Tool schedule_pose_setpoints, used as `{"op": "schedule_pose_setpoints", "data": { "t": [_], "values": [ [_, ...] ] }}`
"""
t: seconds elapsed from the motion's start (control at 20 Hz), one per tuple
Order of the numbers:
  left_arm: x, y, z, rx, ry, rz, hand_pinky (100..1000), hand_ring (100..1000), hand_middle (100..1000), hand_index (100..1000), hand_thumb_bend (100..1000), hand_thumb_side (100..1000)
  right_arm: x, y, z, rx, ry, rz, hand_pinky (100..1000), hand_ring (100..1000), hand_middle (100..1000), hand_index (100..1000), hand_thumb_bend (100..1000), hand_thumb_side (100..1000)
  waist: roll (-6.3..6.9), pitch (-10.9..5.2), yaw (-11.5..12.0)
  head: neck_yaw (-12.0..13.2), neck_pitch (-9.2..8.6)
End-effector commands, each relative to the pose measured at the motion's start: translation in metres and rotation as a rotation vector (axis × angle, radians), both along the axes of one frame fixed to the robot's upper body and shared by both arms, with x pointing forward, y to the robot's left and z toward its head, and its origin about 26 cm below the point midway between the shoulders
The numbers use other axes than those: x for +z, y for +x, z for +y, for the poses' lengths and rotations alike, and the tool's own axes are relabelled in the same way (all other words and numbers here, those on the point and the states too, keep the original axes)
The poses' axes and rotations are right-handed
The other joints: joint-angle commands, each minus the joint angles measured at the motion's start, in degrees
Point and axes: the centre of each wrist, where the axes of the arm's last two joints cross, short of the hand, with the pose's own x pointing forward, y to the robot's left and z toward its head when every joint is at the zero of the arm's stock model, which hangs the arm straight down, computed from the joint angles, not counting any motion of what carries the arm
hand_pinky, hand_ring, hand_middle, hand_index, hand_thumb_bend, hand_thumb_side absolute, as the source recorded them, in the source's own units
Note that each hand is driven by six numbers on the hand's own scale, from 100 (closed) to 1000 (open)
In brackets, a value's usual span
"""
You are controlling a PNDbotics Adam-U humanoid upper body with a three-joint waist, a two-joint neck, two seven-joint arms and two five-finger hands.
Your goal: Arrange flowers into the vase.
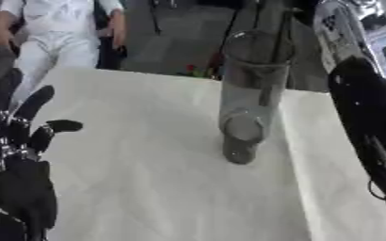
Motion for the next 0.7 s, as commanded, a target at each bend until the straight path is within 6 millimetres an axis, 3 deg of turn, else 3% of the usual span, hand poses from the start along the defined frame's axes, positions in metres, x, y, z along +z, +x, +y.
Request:
{"op": "schedule_pose_setpoints", "data": {
  "t": [0.05, 0.4, 0.5, 0.7],
  "values": [
    [0.0059, -0.0028, -0.0026, -0.015, -0.003, -0.022, 582, 855, 932, 940, 411, 990, 0.0099, -0.0032, -0.0061, -0.011, -0.005, -0.039, 100, 380, 100, 100, 443, 443, 0.61, -1.09, 0.13, 0.19, -1.01],
    [0.0066, -0.0029, -0.0037, -0.021, -0.005, -0.023, 581, 856, 933, 941, 409, 992, 0.0090, -0.0025, -0.0071, 0.016, 0.018, -0.026, 100, 383, 100, 100, 444, 440, 0.78, -0.68, 0.26, 0.11, -1.42],
    [0.0066, -0.0029, -0.0039, -0.022, -0.005, -0.022, 580, 856, 933, 941, 408, 993, 0.0083, -0.0023, -0.0077, 0.017, 0.017, -0.025, 100, 456, 100, 100, 446, 486, 0.81, -0.55, 0.26, 0.16, -1.48],
    [0.0069, -0.0029, -0.0042, -0.024, -0.006, -0.023, 580, 856, 934, 942, 407, 993, 0.0067, -0.0017, -0.0087, 0.018, 0.003, -0.033, 261, 644, 100, 100, 448, 556, 0.82, -0.34, 0.19, 0.25, -1.54]
  ]
}}
